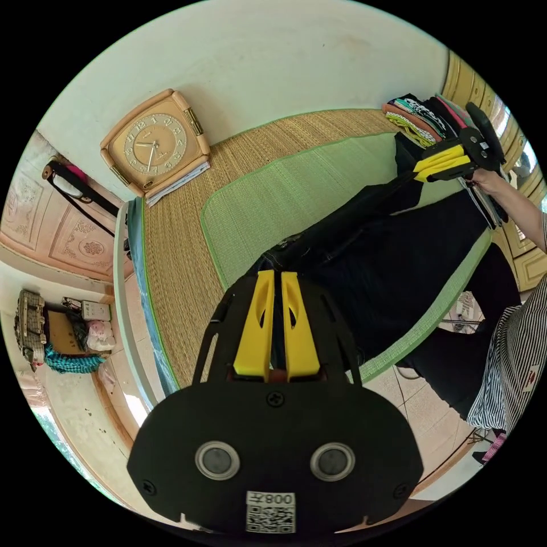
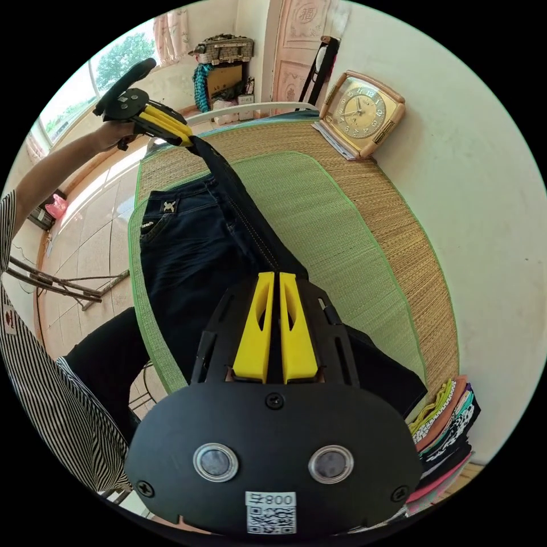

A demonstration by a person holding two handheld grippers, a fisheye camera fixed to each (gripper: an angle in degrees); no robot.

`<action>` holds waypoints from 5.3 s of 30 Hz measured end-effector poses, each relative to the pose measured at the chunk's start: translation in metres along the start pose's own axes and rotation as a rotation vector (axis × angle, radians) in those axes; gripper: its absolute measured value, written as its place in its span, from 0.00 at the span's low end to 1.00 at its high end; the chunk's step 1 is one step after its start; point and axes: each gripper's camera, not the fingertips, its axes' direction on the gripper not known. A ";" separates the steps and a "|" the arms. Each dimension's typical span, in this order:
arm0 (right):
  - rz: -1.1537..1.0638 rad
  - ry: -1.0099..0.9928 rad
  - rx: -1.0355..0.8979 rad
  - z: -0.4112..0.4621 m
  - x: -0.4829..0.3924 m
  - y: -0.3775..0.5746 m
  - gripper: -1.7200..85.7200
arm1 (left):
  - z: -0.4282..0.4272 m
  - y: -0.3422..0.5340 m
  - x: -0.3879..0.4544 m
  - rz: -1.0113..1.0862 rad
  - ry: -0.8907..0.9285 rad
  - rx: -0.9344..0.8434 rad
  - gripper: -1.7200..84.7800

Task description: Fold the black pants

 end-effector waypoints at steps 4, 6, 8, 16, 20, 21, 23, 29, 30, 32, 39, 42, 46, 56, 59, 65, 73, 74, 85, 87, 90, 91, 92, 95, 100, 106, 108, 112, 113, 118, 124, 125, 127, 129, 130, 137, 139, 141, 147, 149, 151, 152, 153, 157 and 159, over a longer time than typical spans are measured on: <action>-0.061 -0.007 -0.039 0.009 -0.043 0.009 0.03 | 0.004 0.047 0.024 0.029 0.007 -0.101 0.04; -0.109 -0.011 -0.062 0.014 -0.068 0.013 0.03 | 0.005 0.064 0.031 0.034 0.001 -0.138 0.03; -0.126 -0.031 -0.074 0.019 -0.084 0.016 0.03 | 0.005 0.087 0.036 0.025 0.008 -0.163 0.03; -0.203 -0.084 -0.160 0.073 -0.133 0.027 0.03 | 0.014 0.150 0.032 -0.062 0.094 -0.194 0.03; -0.183 -0.121 -0.199 0.101 -0.135 0.032 0.03 | 0.020 0.172 0.030 -0.068 0.123 -0.217 0.03; -0.178 -0.139 -0.207 0.108 -0.134 0.033 0.03 | 0.020 0.175 0.029 -0.070 0.128 -0.218 0.03; -0.182 -0.147 -0.209 0.116 -0.133 0.036 0.03 | 0.017 0.188 0.026 -0.071 0.137 -0.215 0.03; -0.155 -0.197 -0.238 0.151 -0.127 0.043 0.03 | 0.020 0.221 0.018 -0.084 0.144 -0.231 0.03; -0.142 -0.212 -0.239 0.156 -0.124 0.045 0.03 | 0.020 0.225 0.017 -0.087 0.146 -0.231 0.03; -0.121 -0.228 -0.237 0.160 -0.120 0.047 0.04 | 0.013 0.237 0.013 -0.109 0.143 -0.211 0.03; -0.107 -0.234 -0.243 0.180 -0.105 0.055 0.04 | 0.006 0.278 -0.006 -0.142 0.109 -0.222 0.03; -0.091 -0.227 -0.241 0.190 -0.099 0.060 0.04 | 0.000 0.300 -0.012 -0.202 0.102 -0.185 0.02; -0.059 -0.248 -0.225 0.193 -0.084 0.068 0.04 | -0.023 0.340 -0.022 -0.335 0.074 -0.116 0.02; 0.037 -0.274 -0.179 0.189 -0.044 0.093 0.05 | 0.022 0.367 0.014 -0.568 0.373 0.049 0.02; 0.090 -0.318 -0.141 0.180 -0.028 0.102 0.05 | 0.026 0.382 0.011 -0.598 0.378 0.071 0.02; 0.171 -0.455 -0.057 0.147 0.019 0.123 0.03 | 0.014 0.391 0.024 -0.562 0.245 0.049 0.02; 0.270 -0.337 -0.090 0.146 0.084 0.139 0.02 | 0.025 0.352 0.109 -0.328 0.438 0.155 0.02; 0.266 -0.358 -0.143 0.155 0.087 0.139 0.02 | 0.039 0.348 0.119 -0.317 0.455 0.113 0.02; 0.314 -0.254 -0.084 0.121 0.144 0.169 0.03 | 0.071 0.349 0.144 -0.261 0.597 0.191 0.07; 0.363 -0.181 -0.108 0.112 0.186 0.172 0.06 | 0.080 0.334 0.155 -0.206 0.598 0.182 0.09; 0.472 -0.140 -0.130 0.106 0.242 0.173 0.09 | 0.106 0.311 0.172 -0.167 0.552 0.125 0.10; 0.493 -0.141 -0.133 0.105 0.252 0.173 0.10 | 0.117 0.305 0.177 -0.156 0.527 0.099 0.10; 0.524 -0.150 -0.136 0.104 0.269 0.171 0.10 | 0.128 0.302 0.183 -0.155 0.492 0.072 0.10; 0.584 -0.177 -0.177 0.108 0.302 0.167 0.11 | 0.149 0.301 0.193 -0.161 0.463 0.035 0.10; 0.649 -0.172 -0.235 0.115 0.329 0.162 0.11 | 0.155 0.311 0.201 -0.208 0.458 0.135 0.10; 0.739 -0.196 -0.315 0.124 0.351 0.167 0.11 | 0.205 0.304 0.218 -0.185 0.460 0.042 0.08; 0.751 -0.180 -0.348 0.126 0.356 0.171 0.10 | 0.218 0.305 0.222 -0.195 0.468 0.027 0.07; 0.775 -0.194 -0.376 0.124 0.366 0.176 0.09 | 0.236 0.307 0.233 -0.194 0.472 0.030 0.05; 0.772 -0.195 -0.385 0.123 0.368 0.179 0.09 | 0.240 0.307 0.237 -0.185 0.471 0.030 0.04; 0.755 -0.193 -0.396 0.119 0.371 0.192 0.06 | 0.250 0.311 0.245 -0.212 0.435 0.078 0.05; 0.749 -0.218 -0.355 0.106 0.373 0.222 0.03 | 0.283 0.312 0.259 -0.215 0.442 0.027 0.05; 0.742 -0.216 -0.349 0.103 0.373 0.228 0.02 | 0.279 0.314 0.261 -0.225 0.429 0.073 0.06; 0.734 -0.210 -0.338 0.098 0.371 0.237 0.02 | 0.276 0.317 0.264 -0.232 0.408 0.128 0.08; 0.725 -0.204 -0.326 0.093 0.368 0.252 0.02 | 0.285 0.314 0.268 -0.227 0.414 0.116 0.09; 0.727 -0.204 -0.320 0.091 0.367 0.256 0.02 | 0.297 0.310 0.271 -0.218 0.421 0.072 0.09; 0.708 -0.202 -0.169 0.043 0.352 0.321 0.02 | 0.314 0.317 0.297 -0.178 0.513 0.073 0.04; 0.699 -0.217 -0.095 0.023 0.344 0.347 0.02 | 0.306 0.322 0.308 -0.126 0.516 0.099 0.04; 0.693 -0.216 -0.018 -0.002 0.328 0.387 0.02 | 0.301 0.326 0.321 -0.067 0.505 0.117 0.04; 0.750 -0.219 0.087 -0.026 0.271 0.492 0.02 | 0.317 0.331 0.376 0.153 0.382 0.036 0.03; 0.775 -0.225 0.088 -0.020 0.255 0.517 0.02 | 0.333 0.331 0.393 0.216 0.330 -0.017 0.03; 0.790 -0.225 0.102 -0.012 0.241 0.538 0.02 | 0.345 0.331 0.402 0.251 0.297 -0.052 0.03; 0.797 -0.222 0.090 -0.005 0.232 0.549 0.02 | 0.353 0.331 0.408 0.269 0.274 -0.073 0.03; 0.788 -0.204 0.079 0.002 0.223 0.558 0.02 | 0.357 0.331 0.410 0.278 0.265 -0.084 0.03; 0.797 -0.209 0.076 0.017 0.202 0.585 0.02 | 0.386 0.331 0.424 0.309 0.210 -0.156 0.03; 0.777 -0.184 0.057 0.029 0.191 0.599 0.02 | 0.398 0.331 0.423 0.280 0.209 -0.171 0.04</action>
